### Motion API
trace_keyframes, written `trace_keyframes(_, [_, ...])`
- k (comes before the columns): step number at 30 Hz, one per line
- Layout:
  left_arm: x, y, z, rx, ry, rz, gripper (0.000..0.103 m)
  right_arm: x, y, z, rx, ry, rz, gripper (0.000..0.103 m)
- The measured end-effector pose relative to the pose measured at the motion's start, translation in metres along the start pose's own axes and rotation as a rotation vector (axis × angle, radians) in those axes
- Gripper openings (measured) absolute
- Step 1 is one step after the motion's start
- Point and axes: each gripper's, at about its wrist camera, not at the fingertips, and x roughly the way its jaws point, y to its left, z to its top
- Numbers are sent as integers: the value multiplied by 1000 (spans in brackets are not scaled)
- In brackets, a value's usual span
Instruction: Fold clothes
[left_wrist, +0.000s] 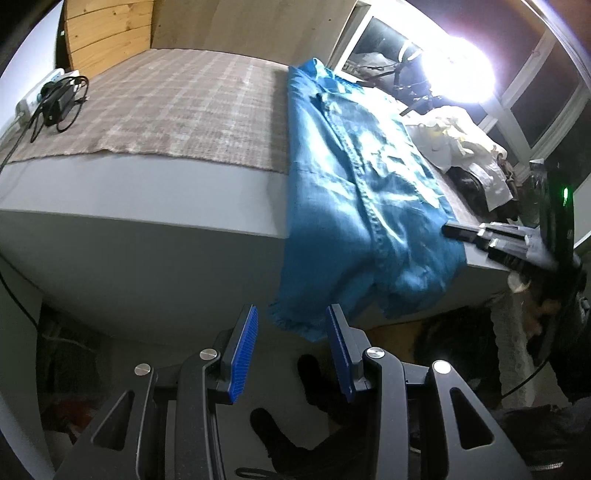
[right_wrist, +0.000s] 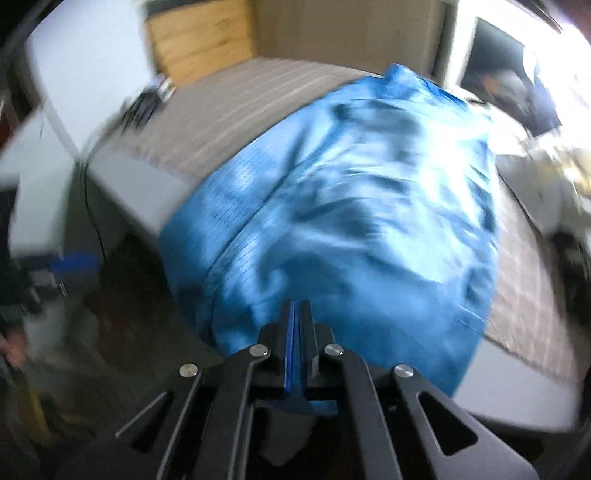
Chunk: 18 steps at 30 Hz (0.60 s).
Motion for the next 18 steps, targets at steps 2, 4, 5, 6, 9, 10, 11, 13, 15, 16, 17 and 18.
trace_keyframes(2, [5,-4,2,4,4,-4,37,-3,3,3,-7,5,-15,5])
trace_keyframes(4, [8,-6,4,7,7,-4,37,4,24,0,-79,34,-36,33])
trace_keyframes(5, [8,-7,4,7,5,-3,37,9,36,-3,-114,45,-30,41])
trace_keyframes(6, [8,-8,4,6,2,-3,37,14,48,-6,-146,52,-20,45])
trace_keyframes(9, [4,-4,3,-4,-2,1,37,35,76,-10,-226,67,-40,47])
trace_keyframes(10, [3,-2,1,-8,0,6,37,43,85,-11,-252,72,-49,47])
trace_keyframes(11, [1,0,-1,-13,2,11,37,50,90,-11,-274,77,-71,47])
trace_keyframes(13, [-2,7,-4,-28,5,26,37,62,95,-11,-313,87,-131,47])
trace_keyframes(15, [-6,12,-8,-42,3,34,37,72,98,-10,-341,92,-184,47])
trace_keyframes(16, [-8,15,-9,-49,1,37,37,71,95,-9,-329,88,-180,37])
trace_keyframes(17, [-9,18,-11,-56,0,38,37,69,90,-8,-310,85,-158,29])
trace_keyframes(18, [-10,21,-12,-62,0,38,37,67,85,-6,-292,87,-137,14])
